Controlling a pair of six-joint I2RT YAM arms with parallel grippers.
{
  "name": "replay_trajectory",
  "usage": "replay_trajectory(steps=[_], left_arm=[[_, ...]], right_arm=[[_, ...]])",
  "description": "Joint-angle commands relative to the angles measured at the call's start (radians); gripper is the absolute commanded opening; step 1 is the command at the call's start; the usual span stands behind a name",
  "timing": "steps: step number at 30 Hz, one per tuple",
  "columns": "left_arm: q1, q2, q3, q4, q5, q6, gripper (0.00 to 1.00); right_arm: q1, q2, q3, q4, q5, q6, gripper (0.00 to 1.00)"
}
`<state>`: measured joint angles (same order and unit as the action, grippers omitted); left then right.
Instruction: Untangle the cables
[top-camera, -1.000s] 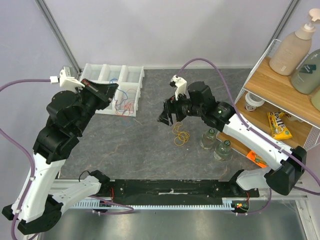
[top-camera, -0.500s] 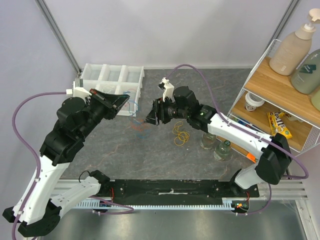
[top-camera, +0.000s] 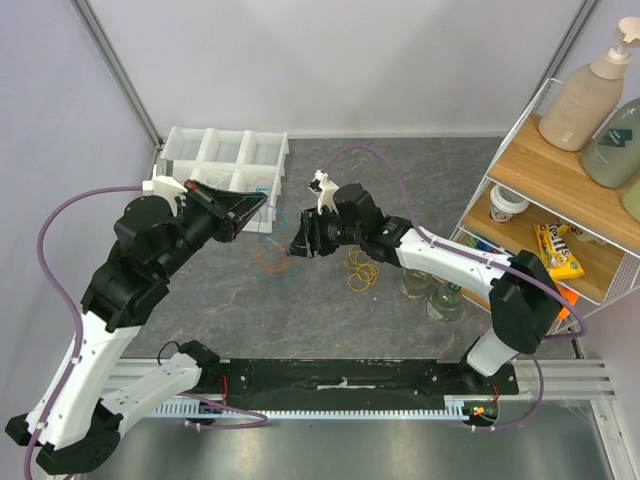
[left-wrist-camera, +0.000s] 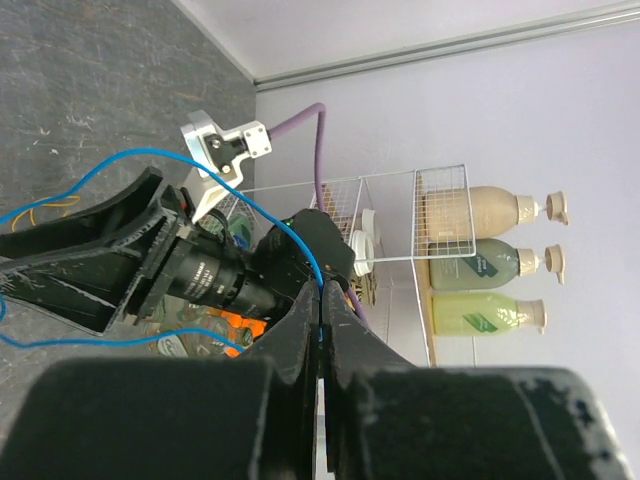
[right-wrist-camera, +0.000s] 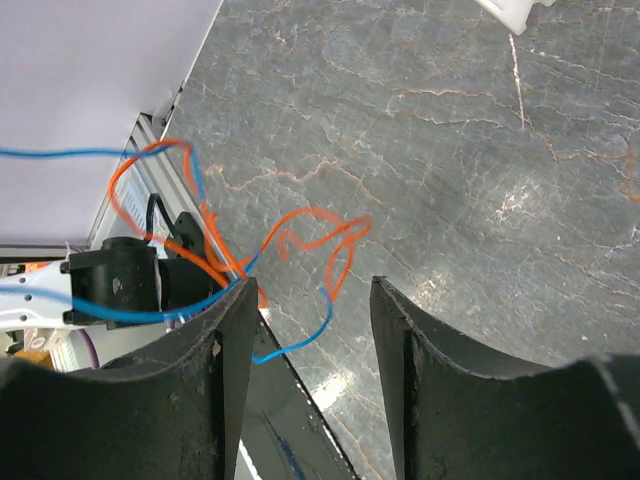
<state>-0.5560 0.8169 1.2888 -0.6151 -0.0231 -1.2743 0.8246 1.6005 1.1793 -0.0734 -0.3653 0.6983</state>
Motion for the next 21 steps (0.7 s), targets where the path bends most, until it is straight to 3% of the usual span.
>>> replay_trajectory(steps=[1,7,21], left_arm=[[0.004,-0.007,0.021,0.051,0.018,-0.046,0.02],[0.004,-0.01,0.035,0.051,0.042,-0.045,0.02],[0.004,-0.028,0.027,0.051,0.028,-0.037,0.02]], right_arm=[[0.005,0.025,0.013,0.101,-0.012,0.013,0.56],[0.028,0.05,0.01,0.135,-0.064,0.033,0.48],[0.036,-0.097,0.028,-0.106,0.149,-0.097,0.57]])
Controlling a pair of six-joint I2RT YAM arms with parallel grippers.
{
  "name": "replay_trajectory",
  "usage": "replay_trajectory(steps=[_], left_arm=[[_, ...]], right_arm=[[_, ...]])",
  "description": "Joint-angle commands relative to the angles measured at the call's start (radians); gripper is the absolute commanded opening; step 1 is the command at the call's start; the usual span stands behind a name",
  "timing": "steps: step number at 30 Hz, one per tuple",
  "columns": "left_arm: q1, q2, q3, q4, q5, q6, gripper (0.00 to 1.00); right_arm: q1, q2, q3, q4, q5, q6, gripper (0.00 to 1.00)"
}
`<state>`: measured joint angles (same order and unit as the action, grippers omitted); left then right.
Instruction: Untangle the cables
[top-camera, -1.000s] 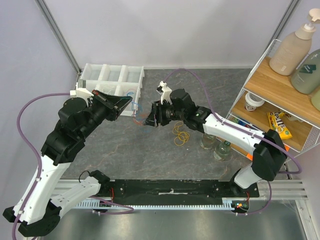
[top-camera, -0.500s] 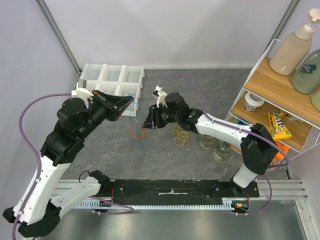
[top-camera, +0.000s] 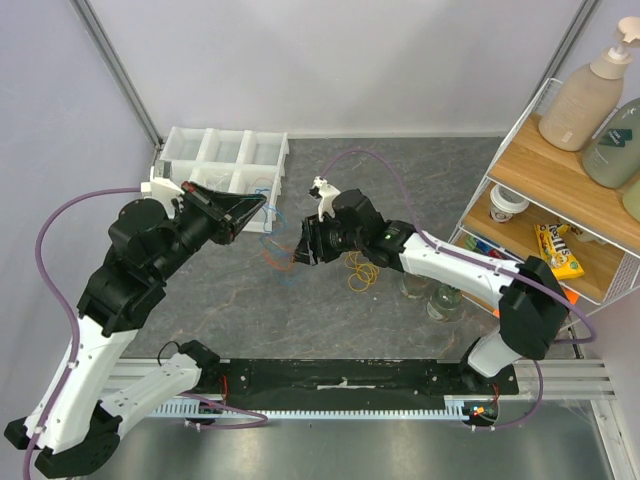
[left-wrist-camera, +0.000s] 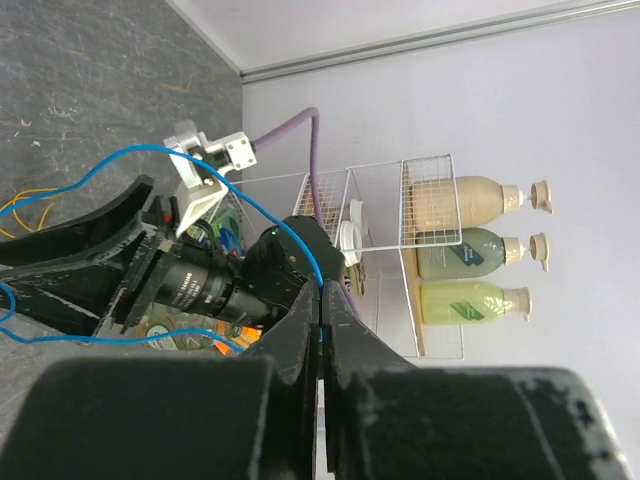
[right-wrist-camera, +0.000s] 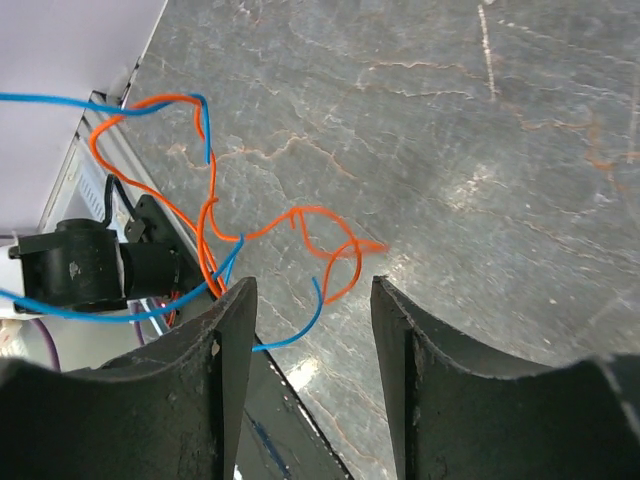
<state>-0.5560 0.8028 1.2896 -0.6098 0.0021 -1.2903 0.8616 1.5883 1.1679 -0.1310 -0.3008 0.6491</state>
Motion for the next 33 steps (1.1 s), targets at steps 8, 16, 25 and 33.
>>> replay_trajectory(steps=[8,16,25,33], left_arm=[[0.004,-0.022,0.025,0.044,-0.031,-0.017,0.02],[0.004,-0.016,0.033,0.045,-0.033,-0.017,0.02],[0.002,-0.011,0.036,0.056,-0.022,-0.015,0.02],[0.004,-0.014,0.037,0.056,-0.016,-0.02,0.02]], right_arm=[[0.004,-0.1,0.047,-0.045,0.046,-0.031,0.55],[0.033,-0.074,0.027,0.051,-0.078,0.009,0.51],[0.047,0.012,0.068,0.065,-0.026,0.008,0.52],[0.047,0.039,0.087,0.074,0.023,0.015,0.49]])
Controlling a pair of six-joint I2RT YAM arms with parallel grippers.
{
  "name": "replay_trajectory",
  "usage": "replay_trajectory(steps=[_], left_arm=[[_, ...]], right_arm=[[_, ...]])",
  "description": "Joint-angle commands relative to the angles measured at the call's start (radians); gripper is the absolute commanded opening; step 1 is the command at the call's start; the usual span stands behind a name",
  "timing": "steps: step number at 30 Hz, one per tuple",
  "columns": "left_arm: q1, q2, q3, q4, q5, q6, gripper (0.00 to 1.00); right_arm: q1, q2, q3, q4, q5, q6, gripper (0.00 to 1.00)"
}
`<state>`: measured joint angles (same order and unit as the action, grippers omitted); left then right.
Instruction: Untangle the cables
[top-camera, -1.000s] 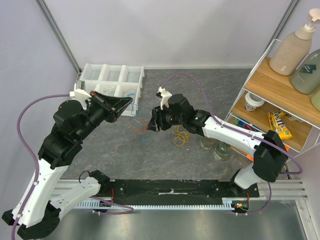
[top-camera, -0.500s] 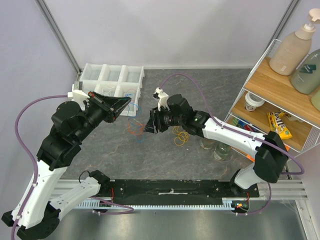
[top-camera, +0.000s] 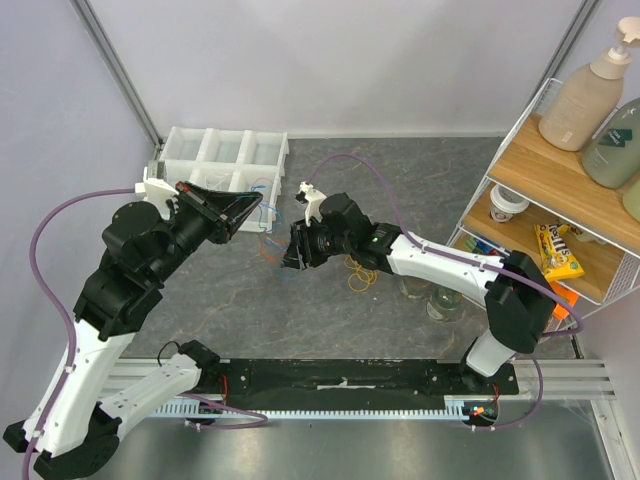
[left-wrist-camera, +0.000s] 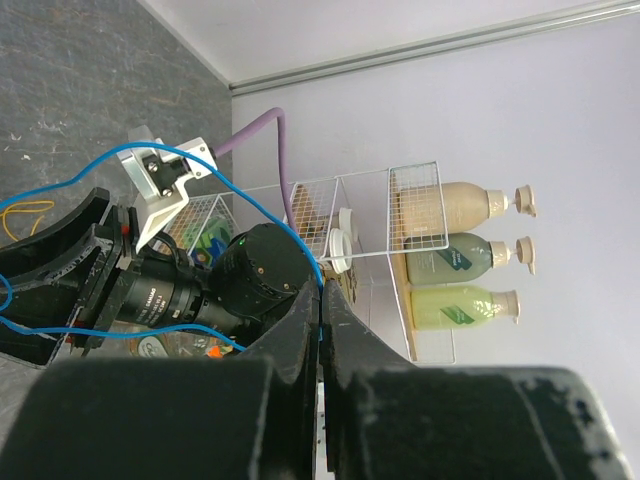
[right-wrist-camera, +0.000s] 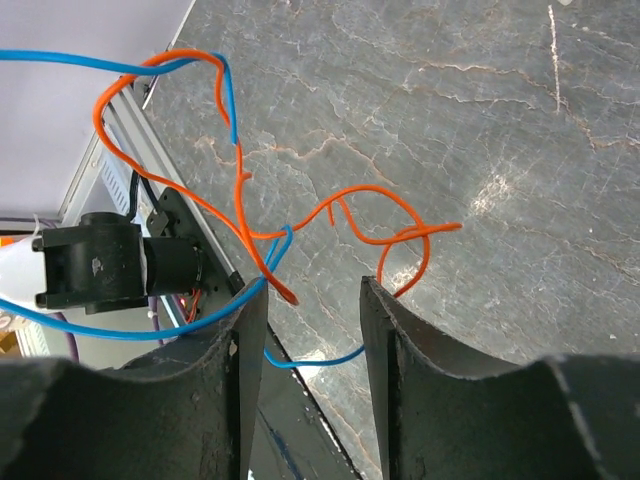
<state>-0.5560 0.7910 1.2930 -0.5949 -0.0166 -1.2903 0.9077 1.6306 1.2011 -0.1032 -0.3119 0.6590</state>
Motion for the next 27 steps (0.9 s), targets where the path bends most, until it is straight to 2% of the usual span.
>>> replay_trajectory(steps=[1,10,14,19,22,26,27], left_arm=[[0.004,-0.003,0.034,0.041,0.001,-0.02,0.02],[0.004,-0.004,0.031,0.04,0.004,-0.021,0.02],[0.002,-0.003,0.035,0.041,0.007,-0.021,0.01],[0.004,-0.009,0.035,0.04,0.004,-0.021,0.02],[0.004,-0.015,0.035,0.032,0.0,-0.021,0.02],[0.002,-0.021,0.037,0.026,-0.014,-0.017,0.02],[0.004,-0.022,0.04,0.024,-0.019,-0.009,0.02]], right_arm=[[-0.001,-0.009,0.052,0.053,0.04,0.008,0.49],[-0.001,-0.035,0.026,0.094,0.051,0.044,0.49],[0.0,-0.015,0.031,0.096,0.054,0.048,0.41],[-0.001,-0.005,0.026,0.152,0.08,0.054,0.39],[-0.001,0.006,0.025,0.171,0.086,0.056,0.29],[-0.001,0.014,0.025,0.129,0.134,0.056,0.03],[-0.001,0.014,0.025,0.106,0.163,0.05,0.0]])
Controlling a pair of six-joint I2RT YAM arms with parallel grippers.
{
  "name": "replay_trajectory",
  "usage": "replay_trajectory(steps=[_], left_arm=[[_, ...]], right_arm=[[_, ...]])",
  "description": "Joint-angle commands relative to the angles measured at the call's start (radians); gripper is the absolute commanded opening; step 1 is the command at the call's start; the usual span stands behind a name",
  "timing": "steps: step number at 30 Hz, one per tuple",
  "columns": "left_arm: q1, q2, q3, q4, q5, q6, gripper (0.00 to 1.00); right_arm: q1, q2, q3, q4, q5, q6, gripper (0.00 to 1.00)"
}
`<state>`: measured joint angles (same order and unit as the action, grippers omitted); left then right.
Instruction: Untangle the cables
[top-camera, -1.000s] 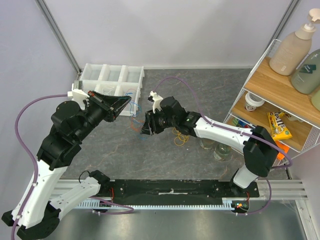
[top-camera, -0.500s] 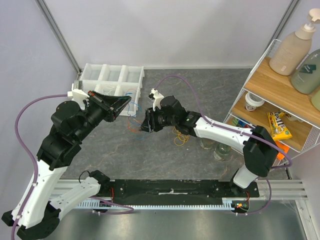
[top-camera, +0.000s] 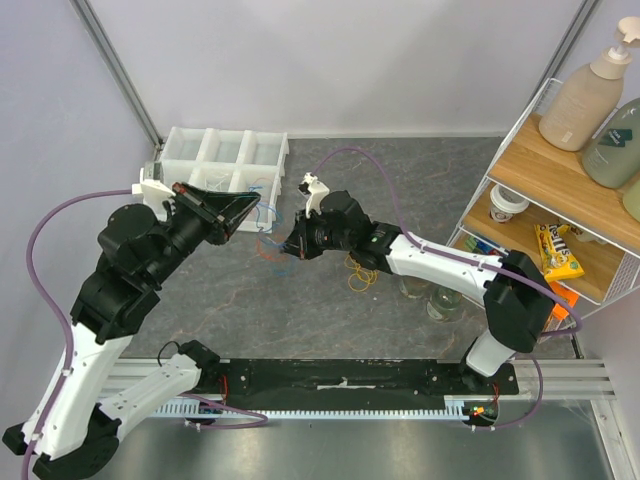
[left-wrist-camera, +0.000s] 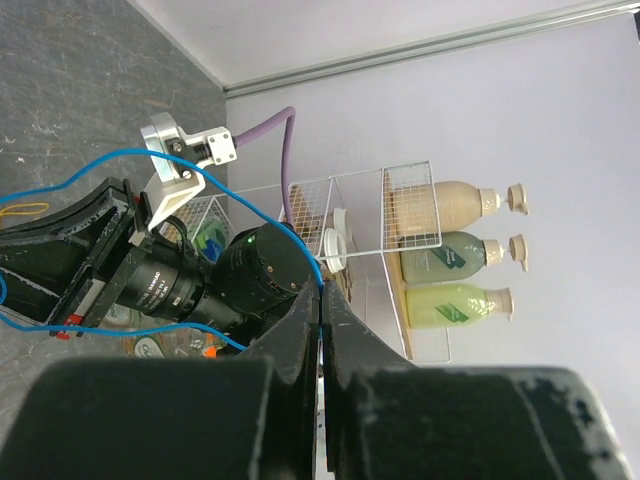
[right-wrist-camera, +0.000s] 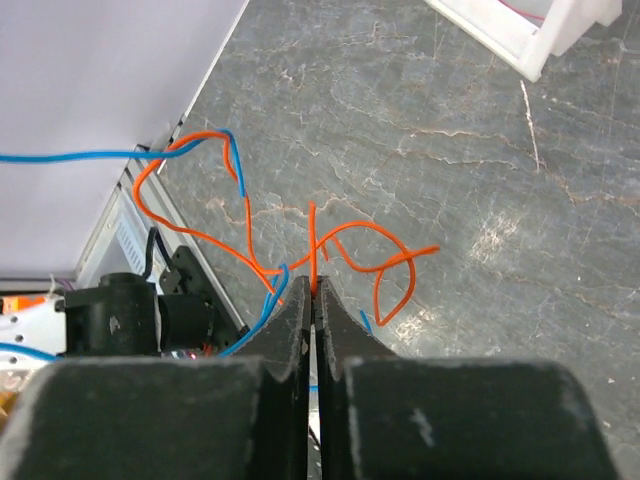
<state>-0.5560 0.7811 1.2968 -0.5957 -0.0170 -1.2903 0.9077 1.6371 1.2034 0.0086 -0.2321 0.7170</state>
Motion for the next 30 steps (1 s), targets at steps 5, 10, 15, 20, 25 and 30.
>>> replay_trajectory(steps=[5,10,15,20,25,30], left_arm=[[0.004,-0.002,0.162,-0.025,-0.089,0.158,0.02],[0.002,0.035,0.416,-0.056,-0.176,0.489,0.02],[0.004,0.07,0.689,-0.036,-0.205,0.865,0.02],[0.002,0.087,0.783,-0.009,-0.215,0.968,0.02],[0.002,0.096,0.69,-0.055,-0.224,0.881,0.02],[0.002,0.152,0.619,-0.187,-0.305,0.798,0.01]], right_arm=[[-0.022,-0.036,-0.025,-0.179,0.29,-0.051,0.0],[-0.13,-0.089,-0.132,-0.288,0.367,-0.079,0.0],[-0.234,-0.144,-0.289,-0.312,0.381,-0.119,0.0],[-0.245,-0.197,-0.355,-0.295,0.352,-0.166,0.0],[-0.245,-0.23,-0.335,-0.303,0.28,-0.205,0.0],[-0.245,-0.252,-0.286,-0.341,0.205,-0.244,0.0]])
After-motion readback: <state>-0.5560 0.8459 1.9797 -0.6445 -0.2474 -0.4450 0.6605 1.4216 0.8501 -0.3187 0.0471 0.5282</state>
